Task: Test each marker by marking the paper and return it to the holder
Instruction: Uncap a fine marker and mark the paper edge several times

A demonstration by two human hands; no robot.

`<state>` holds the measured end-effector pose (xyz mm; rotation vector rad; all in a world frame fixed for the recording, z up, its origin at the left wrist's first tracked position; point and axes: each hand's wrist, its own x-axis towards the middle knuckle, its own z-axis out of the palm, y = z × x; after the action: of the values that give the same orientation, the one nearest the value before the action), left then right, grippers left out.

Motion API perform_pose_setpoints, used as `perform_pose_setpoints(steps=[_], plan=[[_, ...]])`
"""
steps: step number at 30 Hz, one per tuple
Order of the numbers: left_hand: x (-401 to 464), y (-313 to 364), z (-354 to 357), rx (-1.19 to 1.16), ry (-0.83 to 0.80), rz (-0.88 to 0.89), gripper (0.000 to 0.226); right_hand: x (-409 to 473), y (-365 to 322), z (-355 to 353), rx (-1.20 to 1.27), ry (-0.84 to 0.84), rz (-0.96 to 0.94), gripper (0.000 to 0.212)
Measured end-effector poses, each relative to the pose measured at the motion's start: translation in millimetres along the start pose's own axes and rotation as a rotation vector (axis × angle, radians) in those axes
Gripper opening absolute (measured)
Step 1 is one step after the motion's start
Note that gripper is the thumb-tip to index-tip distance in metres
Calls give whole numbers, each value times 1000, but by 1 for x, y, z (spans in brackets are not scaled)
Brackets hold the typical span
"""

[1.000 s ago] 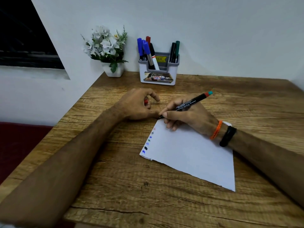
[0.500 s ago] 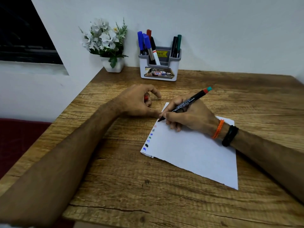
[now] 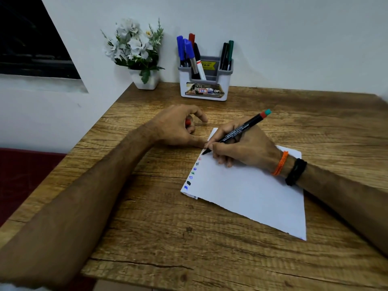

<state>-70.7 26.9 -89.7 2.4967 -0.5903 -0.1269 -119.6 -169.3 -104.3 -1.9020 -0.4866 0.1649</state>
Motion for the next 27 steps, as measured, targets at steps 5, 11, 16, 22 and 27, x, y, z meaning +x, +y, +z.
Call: perform_pose_setpoints(steps=[5, 11, 16, 22, 27], plan=[[0, 1, 0, 1, -9, -10, 56, 1, -1, 1, 17, 35, 21, 4], [0, 1, 0, 0, -10, -8, 57, 0, -2, 1, -3, 29, 30, 3], [0, 0, 0, 1, -9, -11, 56, -1, -4, 1, -17, 18, 48, 3], [0, 1, 0, 0, -16, -12, 58, 0, -4, 1, 6, 34, 59, 4], [-1, 3, -1, 8, -9, -17, 56, 0, -4, 1, 3, 60, 54, 5]])
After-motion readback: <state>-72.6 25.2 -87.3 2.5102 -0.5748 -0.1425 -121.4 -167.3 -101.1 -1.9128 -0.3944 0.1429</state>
